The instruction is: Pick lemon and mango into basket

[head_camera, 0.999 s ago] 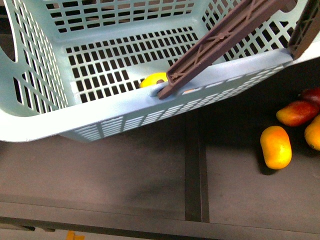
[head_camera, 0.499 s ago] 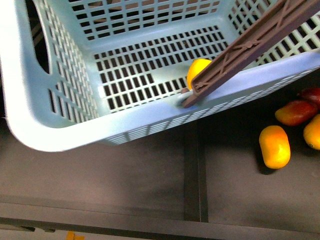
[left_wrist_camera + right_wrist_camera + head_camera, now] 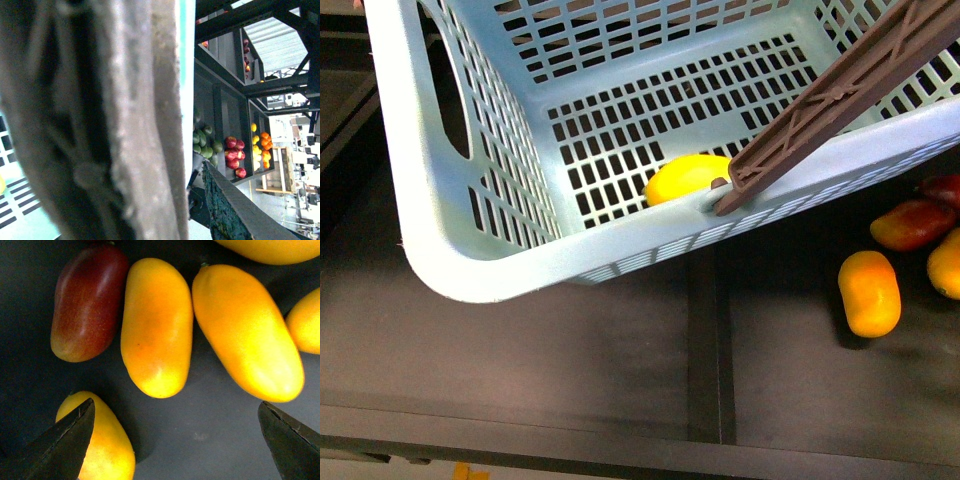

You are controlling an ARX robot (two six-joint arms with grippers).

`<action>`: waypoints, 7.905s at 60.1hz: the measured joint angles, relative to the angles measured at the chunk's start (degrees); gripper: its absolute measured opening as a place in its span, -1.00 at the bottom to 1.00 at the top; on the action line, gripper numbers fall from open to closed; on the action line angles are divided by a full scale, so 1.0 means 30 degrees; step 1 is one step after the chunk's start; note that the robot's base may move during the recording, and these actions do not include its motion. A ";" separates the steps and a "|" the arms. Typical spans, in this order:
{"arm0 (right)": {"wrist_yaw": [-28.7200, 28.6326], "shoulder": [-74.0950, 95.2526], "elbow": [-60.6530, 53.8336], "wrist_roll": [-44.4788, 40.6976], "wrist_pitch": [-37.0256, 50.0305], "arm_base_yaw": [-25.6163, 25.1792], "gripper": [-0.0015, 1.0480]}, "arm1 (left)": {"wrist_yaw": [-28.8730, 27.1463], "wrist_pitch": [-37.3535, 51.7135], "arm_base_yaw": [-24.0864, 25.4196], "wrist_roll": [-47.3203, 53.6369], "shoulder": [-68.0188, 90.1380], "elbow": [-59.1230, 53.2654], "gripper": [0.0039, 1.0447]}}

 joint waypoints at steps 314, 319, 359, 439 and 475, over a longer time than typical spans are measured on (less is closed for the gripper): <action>0.0845 -3.7936 -1.9533 -0.8670 0.0685 0.6280 -0.97 | -0.0066 0.0000 0.0022 0.0007 0.0022 -0.0051 -0.49; 0.0845 -3.8381 -1.9533 -0.8670 0.0248 0.6280 -0.97 | -0.0066 0.0000 0.0022 0.0007 0.0022 -0.0051 -0.49; 0.0838 -4.2599 -1.9533 -0.8684 -0.4065 0.6280 -0.32 | -0.0102 0.0000 0.0022 0.0036 0.0022 -0.0051 -0.49; 0.0838 -4.2614 -1.9533 -0.8684 -0.4065 0.6280 0.83 | -1.3551 -0.4102 0.5085 -1.4433 1.2123 0.7992 -0.40; 0.0838 -4.2614 -1.9526 -0.8684 -0.4065 0.6280 0.83 | -1.6444 -1.0251 0.4452 -1.6954 0.4029 0.2463 0.87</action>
